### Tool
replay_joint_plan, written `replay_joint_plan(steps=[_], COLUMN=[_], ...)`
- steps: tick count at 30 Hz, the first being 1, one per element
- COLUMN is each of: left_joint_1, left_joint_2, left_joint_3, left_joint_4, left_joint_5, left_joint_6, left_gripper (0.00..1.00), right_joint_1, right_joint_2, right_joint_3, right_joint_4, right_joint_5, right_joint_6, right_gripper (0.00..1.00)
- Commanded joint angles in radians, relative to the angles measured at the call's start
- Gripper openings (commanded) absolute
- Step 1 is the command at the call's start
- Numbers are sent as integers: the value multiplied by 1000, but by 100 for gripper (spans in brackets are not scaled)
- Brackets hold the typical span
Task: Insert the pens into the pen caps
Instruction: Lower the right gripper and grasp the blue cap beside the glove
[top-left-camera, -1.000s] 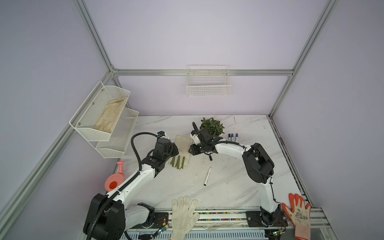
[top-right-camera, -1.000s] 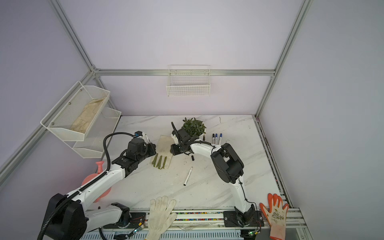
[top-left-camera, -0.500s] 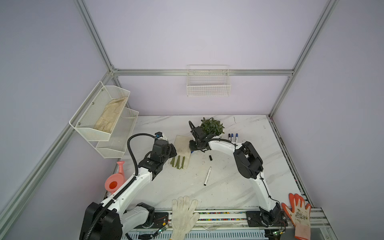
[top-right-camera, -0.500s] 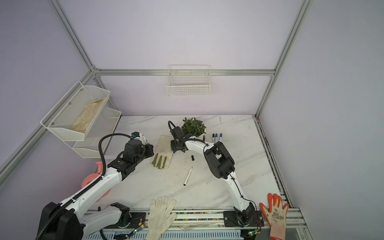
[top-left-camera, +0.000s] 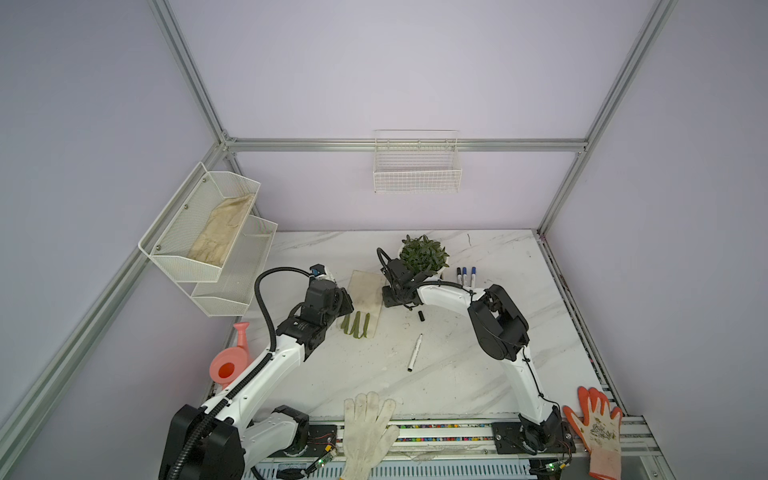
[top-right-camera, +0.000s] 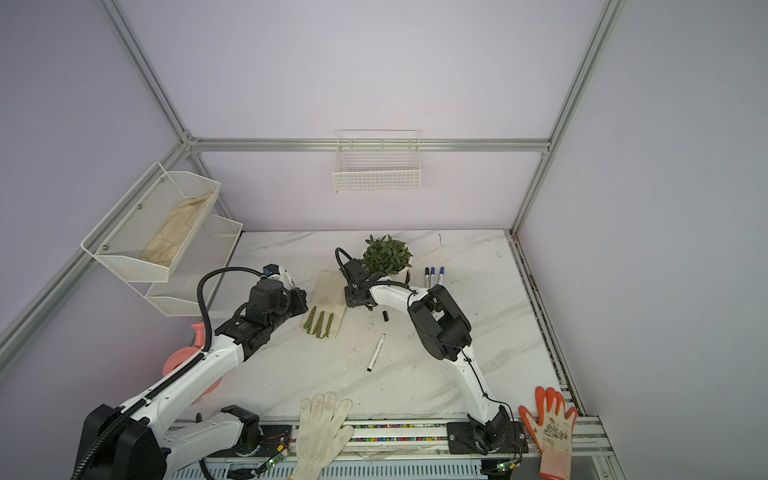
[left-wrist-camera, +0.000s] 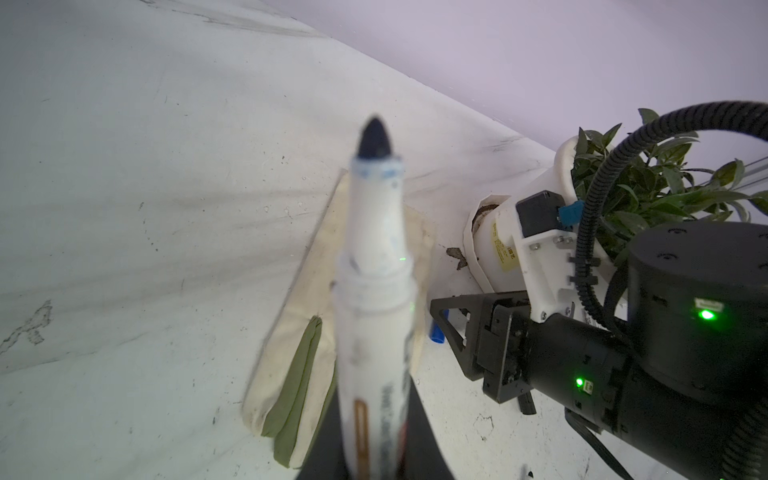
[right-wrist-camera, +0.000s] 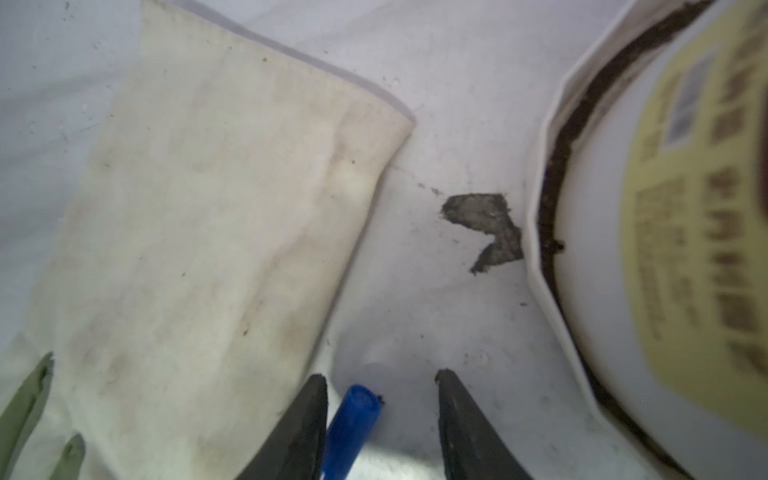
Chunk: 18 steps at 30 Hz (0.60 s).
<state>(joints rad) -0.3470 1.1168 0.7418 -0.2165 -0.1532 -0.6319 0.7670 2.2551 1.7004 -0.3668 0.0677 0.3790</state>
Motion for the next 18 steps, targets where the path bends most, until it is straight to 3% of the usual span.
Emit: replay_joint_plan(steps=[1, 18], left_joint_1=[5, 6], left_joint_2=[-10, 14], left_joint_3=[-46, -32], left_joint_4=[20, 29], left_joint_5=[4, 50], left_joint_6=[16, 2], left_gripper=[0, 0], right_joint_1=[4, 4], right_joint_2=[-17, -95], right_joint_3=[-43, -157], right_joint_4=[-92, -113], right_joint_5=[49, 19], right_joint_6=[4, -26], right_gripper=[47, 37])
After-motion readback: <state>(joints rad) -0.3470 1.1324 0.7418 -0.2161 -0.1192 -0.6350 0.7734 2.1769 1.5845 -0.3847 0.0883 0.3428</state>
